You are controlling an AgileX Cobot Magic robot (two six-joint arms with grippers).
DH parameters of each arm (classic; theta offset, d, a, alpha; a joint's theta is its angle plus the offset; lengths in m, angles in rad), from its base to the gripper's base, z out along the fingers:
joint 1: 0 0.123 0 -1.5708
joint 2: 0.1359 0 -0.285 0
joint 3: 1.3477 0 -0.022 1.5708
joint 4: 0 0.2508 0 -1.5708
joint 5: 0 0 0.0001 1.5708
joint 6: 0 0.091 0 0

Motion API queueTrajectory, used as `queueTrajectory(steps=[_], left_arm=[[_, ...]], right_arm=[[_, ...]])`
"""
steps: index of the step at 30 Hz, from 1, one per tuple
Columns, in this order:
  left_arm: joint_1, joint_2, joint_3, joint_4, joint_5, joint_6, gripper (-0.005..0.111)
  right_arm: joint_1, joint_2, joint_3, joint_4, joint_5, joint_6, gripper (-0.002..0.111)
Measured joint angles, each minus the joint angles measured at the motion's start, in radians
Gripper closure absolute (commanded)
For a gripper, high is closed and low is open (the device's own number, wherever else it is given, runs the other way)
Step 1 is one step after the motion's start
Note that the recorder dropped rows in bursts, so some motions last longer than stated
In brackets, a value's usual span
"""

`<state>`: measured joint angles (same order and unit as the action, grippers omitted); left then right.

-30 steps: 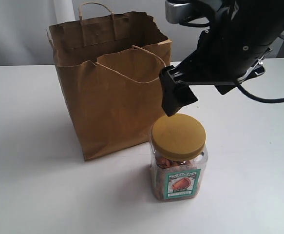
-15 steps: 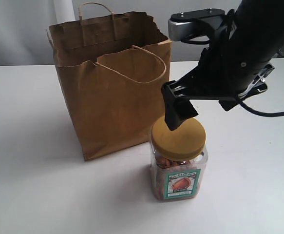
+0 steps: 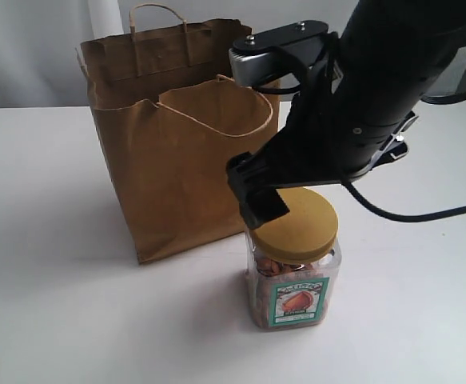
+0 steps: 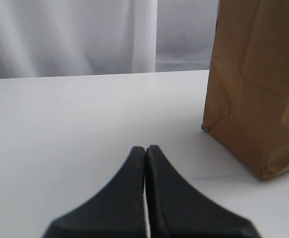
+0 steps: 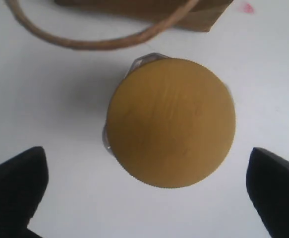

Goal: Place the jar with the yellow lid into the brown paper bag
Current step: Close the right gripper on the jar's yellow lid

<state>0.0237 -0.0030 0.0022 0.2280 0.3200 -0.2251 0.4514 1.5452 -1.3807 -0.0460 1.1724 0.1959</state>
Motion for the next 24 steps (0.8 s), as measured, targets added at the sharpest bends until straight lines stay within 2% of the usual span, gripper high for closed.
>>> queueTrajectory(steps=[10, 24], left_arm=[[0.000, 0.000, 0.000, 0.000, 0.000, 0.000, 0.106], [0.000, 0.000, 0.000, 0.000, 0.000, 0.000, 0.106]], right_arm=[[0.000, 0.005, 0.000, -0.033, -0.034, 0.030, 0.003], [0.000, 0.158, 0.000, -0.053, -0.059, 0.071, 0.003]])
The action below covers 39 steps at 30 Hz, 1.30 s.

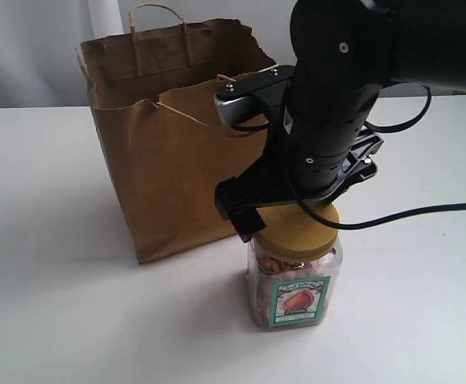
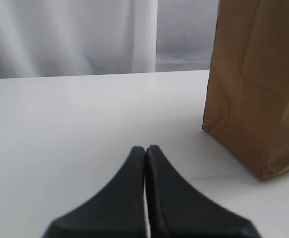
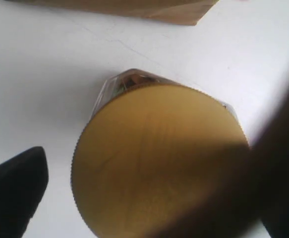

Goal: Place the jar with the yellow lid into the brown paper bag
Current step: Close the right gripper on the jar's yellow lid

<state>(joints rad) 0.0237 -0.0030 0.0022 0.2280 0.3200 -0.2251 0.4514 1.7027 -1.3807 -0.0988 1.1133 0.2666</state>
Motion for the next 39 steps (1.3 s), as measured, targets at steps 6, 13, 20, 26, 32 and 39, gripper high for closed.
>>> queueTrajectory(steps=[6, 13, 20, 26, 32, 39], left_arm=[[0.000, 0.000, 0.000, 0.000, 0.000, 0.000, 0.106], [0.000, 0.000, 0.000, 0.000, 0.000, 0.000, 0.106], [0.000, 0.000, 0.000, 0.000, 0.000, 0.000, 0.106], [0.000, 0.000, 0.000, 0.000, 0.000, 0.000, 0.106], [0.000, 0.000, 0.000, 0.000, 0.000, 0.000, 0.106], [0.000, 0.000, 0.000, 0.000, 0.000, 0.000, 0.106]], right_arm=[[0.000, 0.015, 0.000, -0.026, -0.006, 0.029, 0.003], [0.000, 0.015, 0.000, -0.061, -0.006, 0.051, 0.003], [0.000, 0.015, 0.000, -0.059, -0.006, 0.059, 0.003], [0.000, 0.015, 0.000, -0.052, -0.006, 0.073, 0.003], [0.000, 0.039, 0.000, -0.052, 0.013, 0.091, 0.003], [0.002, 0.084, 0.000, -0.046, 0.021, 0.102, 0.003]])
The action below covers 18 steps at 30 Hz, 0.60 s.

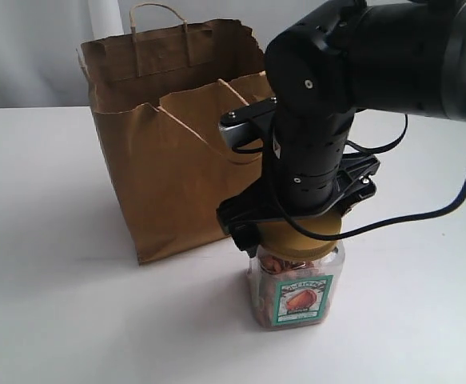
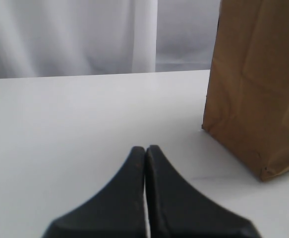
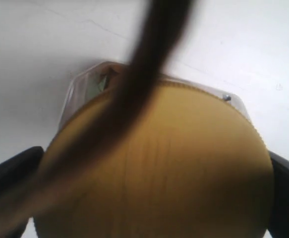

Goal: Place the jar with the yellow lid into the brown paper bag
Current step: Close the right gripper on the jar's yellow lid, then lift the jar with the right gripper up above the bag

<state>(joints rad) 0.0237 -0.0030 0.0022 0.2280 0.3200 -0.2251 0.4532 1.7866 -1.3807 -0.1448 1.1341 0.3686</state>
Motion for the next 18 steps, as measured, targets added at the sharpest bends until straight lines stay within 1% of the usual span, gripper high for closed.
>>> queueTrajectory(steps=[4, 6, 7, 9, 13, 18], left_arm=[[0.000, 0.000, 0.000, 0.000, 0.000, 0.000, 0.106], [0.000, 0.000, 0.000, 0.000, 0.000, 0.000, 0.106], [0.000, 0.000, 0.000, 0.000, 0.000, 0.000, 0.106], [0.000, 0.000, 0.000, 0.000, 0.000, 0.000, 0.106], [0.000, 0.000, 0.000, 0.000, 0.000, 0.000, 0.106], [0.000, 0.000, 0.000, 0.000, 0.000, 0.000, 0.106]], right_arm=[[0.000, 0.000, 0.000, 0.000, 0.002, 0.000, 0.005], [0.000, 0.000, 0.000, 0.000, 0.002, 0.000, 0.011], [0.000, 0.000, 0.000, 0.000, 0.002, 0.000, 0.015], [0.000, 0.000, 0.000, 0.000, 0.002, 0.000, 0.028], [0.000, 0.000, 0.000, 0.000, 0.011, 0.000, 0.059], [0.000, -0.002, 0.000, 0.000, 0.026, 0.000, 0.093]])
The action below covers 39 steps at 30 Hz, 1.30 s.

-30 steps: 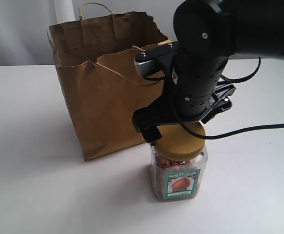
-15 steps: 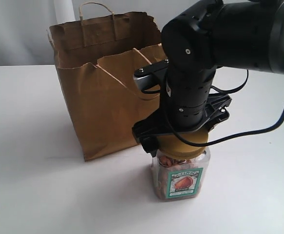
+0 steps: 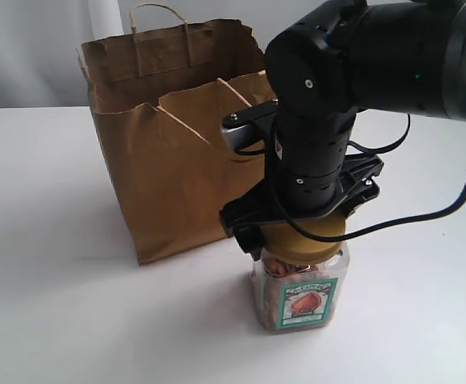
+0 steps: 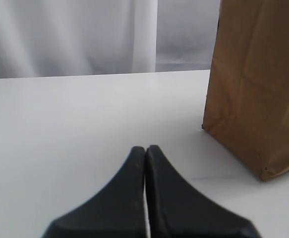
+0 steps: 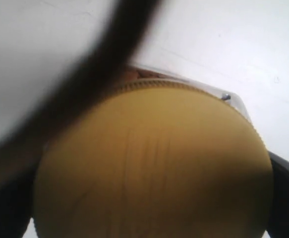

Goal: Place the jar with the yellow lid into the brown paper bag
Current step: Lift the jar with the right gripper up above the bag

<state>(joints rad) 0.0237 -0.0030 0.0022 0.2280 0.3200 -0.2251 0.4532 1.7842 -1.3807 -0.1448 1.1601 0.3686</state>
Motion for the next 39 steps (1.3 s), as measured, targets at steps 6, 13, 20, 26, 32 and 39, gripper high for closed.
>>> queueTrajectory(steps=[6, 13, 20, 26, 32, 39], left_arm=[[0.000, 0.000, 0.000, 0.000, 0.000, 0.000, 0.106], [0.000, 0.000, 0.000, 0.000, 0.000, 0.000, 0.106], [0.000, 0.000, 0.000, 0.000, 0.000, 0.000, 0.106], [0.000, 0.000, 0.000, 0.000, 0.000, 0.000, 0.106], [0.000, 0.000, 0.000, 0.000, 0.000, 0.000, 0.106], [0.000, 0.000, 0.000, 0.000, 0.000, 0.000, 0.106]], right_arm=[[0.000, -0.074, 0.000, 0.000, 0.025, -0.012, 0.108], [0.000, -0.218, 0.000, 0.000, 0.053, -0.021, 0.108], [0.000, -0.345, 0.000, 0.000, 0.063, -0.039, 0.108], [0.000, -0.451, 0.000, -0.008, 0.070, -0.041, 0.108], [0.000, -0.538, 0.000, -0.008, 0.072, -0.044, 0.108], [0.000, -0.623, 0.000, 0.006, 0.080, -0.051, 0.108]])
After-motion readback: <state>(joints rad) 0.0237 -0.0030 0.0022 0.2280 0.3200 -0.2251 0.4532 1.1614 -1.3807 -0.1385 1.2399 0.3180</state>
